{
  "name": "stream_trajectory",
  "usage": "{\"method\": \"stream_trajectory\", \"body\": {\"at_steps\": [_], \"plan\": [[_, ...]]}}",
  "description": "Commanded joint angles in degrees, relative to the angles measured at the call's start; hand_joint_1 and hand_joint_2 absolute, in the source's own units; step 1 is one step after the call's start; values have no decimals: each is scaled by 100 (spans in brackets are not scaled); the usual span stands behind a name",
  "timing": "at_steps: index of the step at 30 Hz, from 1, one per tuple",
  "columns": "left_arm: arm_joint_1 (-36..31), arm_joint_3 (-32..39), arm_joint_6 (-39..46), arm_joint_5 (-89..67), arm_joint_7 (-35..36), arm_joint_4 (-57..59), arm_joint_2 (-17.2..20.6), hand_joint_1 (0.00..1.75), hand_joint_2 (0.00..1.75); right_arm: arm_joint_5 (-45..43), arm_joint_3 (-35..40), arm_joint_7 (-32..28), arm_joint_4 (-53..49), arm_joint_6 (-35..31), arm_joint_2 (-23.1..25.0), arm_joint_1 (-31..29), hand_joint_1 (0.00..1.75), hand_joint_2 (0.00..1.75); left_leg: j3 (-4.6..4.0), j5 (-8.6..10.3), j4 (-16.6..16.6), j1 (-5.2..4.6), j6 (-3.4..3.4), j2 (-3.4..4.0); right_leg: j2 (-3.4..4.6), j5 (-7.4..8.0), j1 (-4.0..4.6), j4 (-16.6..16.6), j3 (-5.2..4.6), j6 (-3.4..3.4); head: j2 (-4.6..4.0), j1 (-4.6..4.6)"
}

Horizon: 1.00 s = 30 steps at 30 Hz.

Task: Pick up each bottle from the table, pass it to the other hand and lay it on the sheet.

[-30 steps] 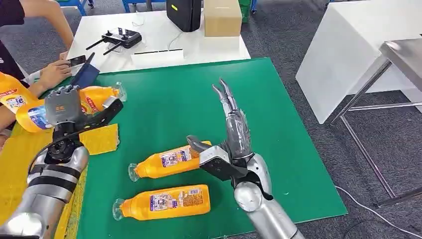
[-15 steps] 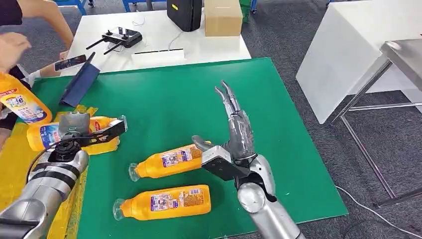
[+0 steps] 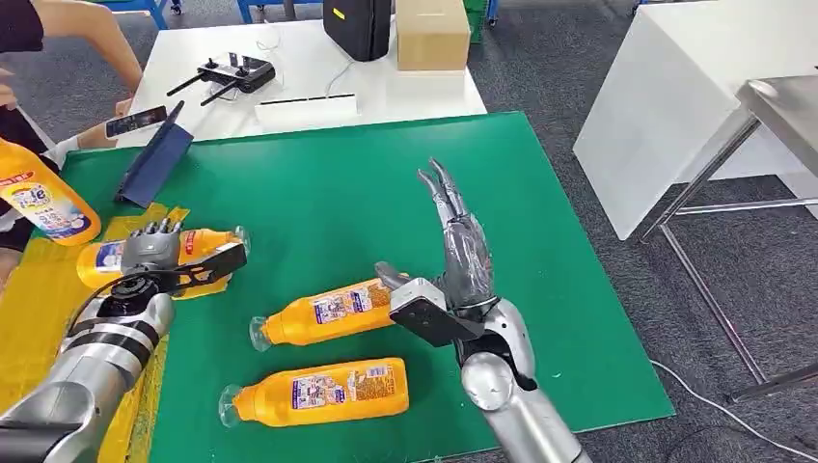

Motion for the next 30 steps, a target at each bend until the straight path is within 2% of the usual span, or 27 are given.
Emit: {"method": "stream_trajectory", "body": {"at_steps": [1, 9, 13, 15, 17, 19, 21, 23, 26, 30], "plan": [[-330, 205, -34, 63, 11, 374, -154, 0, 175, 148, -82, 118, 332, 1, -53, -203, 0, 175, 2, -1, 6, 10, -7, -20, 0, -2, 8, 0, 9, -4, 0, 0], [-254, 562, 151, 302, -132, 179, -198, 0, 175, 284, -119, 174, 531, -45, 9, -173, 0, 175, 5, -2, 6, 13, -9, -22, 2, -1, 10, -2, 12, -5, 0, 0], [-72, 967, 628, 814, -380, -244, -241, 0, 175, 510, -101, 347, 747, -37, -24, -203, 0, 175, 5, -2, 5, 13, -7, -18, 4, -1, 11, -4, 12, -3, 0, 0], [41, 1191, 771, 1279, -789, -508, -308, 0, 175, 613, -110, 392, 850, -98, -22, -214, 0, 175, 6, -1, 1, 8, -5, -12, 7, 0, 6, -5, 10, -2, 0, 0], [207, 1579, 710, 2438, -1706, -997, -531, 0, 175, 862, -57, 557, 1054, -116, -76, -251, 0, 175, 6, 0, -2, 7, -4, -11, 5, 1, 5, -7, 11, -1, 0, 0], [641, 1814, -106, 4660, -3116, -2099, -816, 0, 175, 1208, 233, 753, 1675, 121, -253, -486, 0, 175, 7, 0, -1, 10, -4, -18, 0, 1, 8, -10, 15, -1, 0, 0], [1060, 1467, -409, 5726, -3339, -3024, -788, 0, 175, 1365, 459, 585, 2291, 59, -252, -735, 0, 175, 7, 0, -2, 7, -2, -8, 6, 3, 5, -11, 12, 0, 0, -2], [1192, 1168, -263, 6123, -3343, -3572, -850, 0, 175, 1632, 739, 600, 2716, 111, -233, -954, 0, 175, 14, -5, 0, 12, -5, -2, 22, 4, 8, -12, 19, -1, 0, -4], [1249, 829, -363, 6587, -3381, -3932, -863, 0, 175, 1748, 955, 620, 3077, 246, -150, -1144, 0, 175, 6, -9, 11, 15, -8, -8, 21, -1, 8, -3, 15, -3, 0, 2], [1205, 695, -442, 6890, -3430, -3684, -906, 0, 175, 1715, 1066, 595, 3553, 309, 8, -1263, 0, 175, 8, -1, 4, 11, -11, -31, -5, -3, 7, -4, 17, -7, 0, 2]]}}
